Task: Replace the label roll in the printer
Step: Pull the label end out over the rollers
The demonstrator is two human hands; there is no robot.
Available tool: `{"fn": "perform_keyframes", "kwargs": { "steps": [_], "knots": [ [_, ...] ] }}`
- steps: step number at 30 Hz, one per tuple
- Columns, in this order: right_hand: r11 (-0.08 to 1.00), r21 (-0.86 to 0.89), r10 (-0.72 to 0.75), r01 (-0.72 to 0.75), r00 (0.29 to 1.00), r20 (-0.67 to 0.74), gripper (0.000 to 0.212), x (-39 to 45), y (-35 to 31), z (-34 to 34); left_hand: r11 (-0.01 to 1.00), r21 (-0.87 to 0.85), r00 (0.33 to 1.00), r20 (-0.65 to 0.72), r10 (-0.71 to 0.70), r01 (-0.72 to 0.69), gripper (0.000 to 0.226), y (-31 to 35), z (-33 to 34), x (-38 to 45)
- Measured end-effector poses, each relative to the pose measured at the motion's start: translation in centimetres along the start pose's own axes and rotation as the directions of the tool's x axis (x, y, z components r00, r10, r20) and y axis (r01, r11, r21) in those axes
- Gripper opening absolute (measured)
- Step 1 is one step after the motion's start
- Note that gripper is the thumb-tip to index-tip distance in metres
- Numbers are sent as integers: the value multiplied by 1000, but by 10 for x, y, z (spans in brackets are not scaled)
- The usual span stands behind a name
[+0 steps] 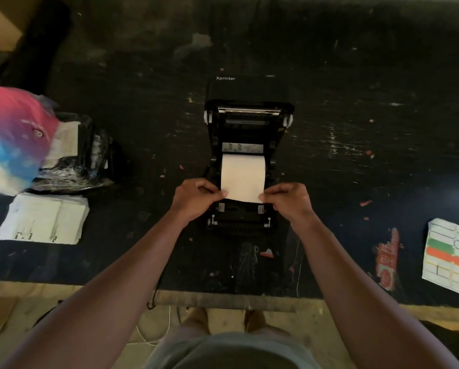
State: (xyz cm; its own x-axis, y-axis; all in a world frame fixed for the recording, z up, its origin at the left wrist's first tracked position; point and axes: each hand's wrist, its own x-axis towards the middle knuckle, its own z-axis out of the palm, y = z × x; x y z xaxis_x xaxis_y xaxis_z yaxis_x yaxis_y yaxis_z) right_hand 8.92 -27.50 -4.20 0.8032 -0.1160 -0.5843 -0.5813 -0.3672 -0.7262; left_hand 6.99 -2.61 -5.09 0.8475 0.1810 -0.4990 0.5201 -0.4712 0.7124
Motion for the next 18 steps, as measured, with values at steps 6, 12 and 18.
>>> {"fn": "perform_keyframes", "kwargs": {
  "steps": [6,12,18],
  "knots": [
    [999,-43,-26,28,998,50,19,1,-5,-5,999,24,997,77,-28,26,21,0,-7,5],
    [996,-85,-16,27,992,123,16,2,-8,-10,998,-37,988,151,-36,42,12,-1,-6,8],
    [993,-109,-28,44,990,141,14,2,-10,-10,1000,-23,981,194,6,-2,9,1,-6,9]
  ]
}}
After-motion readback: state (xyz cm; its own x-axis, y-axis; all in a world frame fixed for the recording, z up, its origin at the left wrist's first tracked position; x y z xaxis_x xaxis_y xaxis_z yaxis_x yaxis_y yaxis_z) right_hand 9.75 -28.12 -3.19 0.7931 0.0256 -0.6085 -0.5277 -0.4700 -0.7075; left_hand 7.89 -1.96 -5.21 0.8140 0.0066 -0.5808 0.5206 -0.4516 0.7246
